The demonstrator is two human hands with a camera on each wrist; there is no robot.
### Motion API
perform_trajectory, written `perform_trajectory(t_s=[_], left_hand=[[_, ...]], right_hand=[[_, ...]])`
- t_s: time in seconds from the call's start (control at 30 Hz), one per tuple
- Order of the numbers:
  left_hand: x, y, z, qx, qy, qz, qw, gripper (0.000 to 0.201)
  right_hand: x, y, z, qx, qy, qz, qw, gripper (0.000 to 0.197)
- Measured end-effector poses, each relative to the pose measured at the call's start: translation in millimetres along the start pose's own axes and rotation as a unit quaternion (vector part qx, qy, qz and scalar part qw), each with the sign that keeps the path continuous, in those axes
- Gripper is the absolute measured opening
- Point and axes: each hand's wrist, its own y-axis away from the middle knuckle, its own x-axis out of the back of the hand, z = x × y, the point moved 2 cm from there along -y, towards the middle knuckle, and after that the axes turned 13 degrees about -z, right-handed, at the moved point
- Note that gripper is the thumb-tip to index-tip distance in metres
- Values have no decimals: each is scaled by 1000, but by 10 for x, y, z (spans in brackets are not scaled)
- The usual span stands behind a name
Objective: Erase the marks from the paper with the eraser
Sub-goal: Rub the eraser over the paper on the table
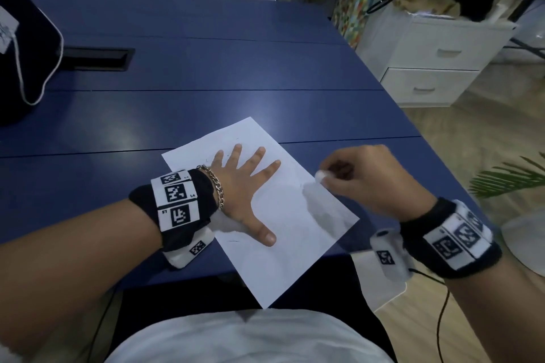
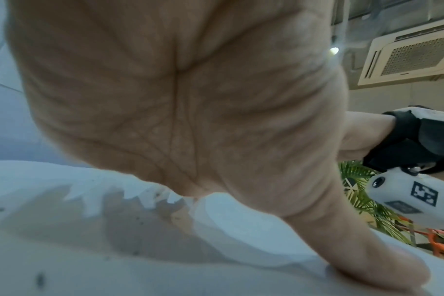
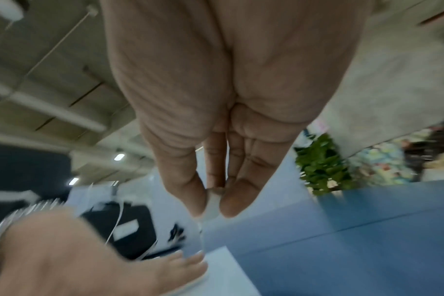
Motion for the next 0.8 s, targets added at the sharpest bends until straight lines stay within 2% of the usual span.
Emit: perform_trajectory(t_s=[0.1,0.17,0.27,0.37,0.6,0.7,0.8], left_hand=[[131,136,-62,-26,-12,36,999,151],[193,280,-146,-41,-2,34,999,137],[113,418,-270,-59,-5,-11,998,123],[-73,445,-288,-54,-34,-57,996,119],[-174,365,-255,-20,-18,-60,998,120],[-152,327,-200,-10,-19,-49,999,121],[-131,329,-70,-32,-5,-32,999,124]], right_hand=[[48,336,141,-32,-131,72,988,15],[-47,543,228,-57,-213,80,972,20],[-272,718,317,-78,-239,78,965,19],[-427,781,292,-80,-249,72,963,10],[-614,812,92,-55,-206,50,976,23],[-716,762,-42,-15,-130,10,991,16],[-791,684,-149,26,-40,-40,998,5]])
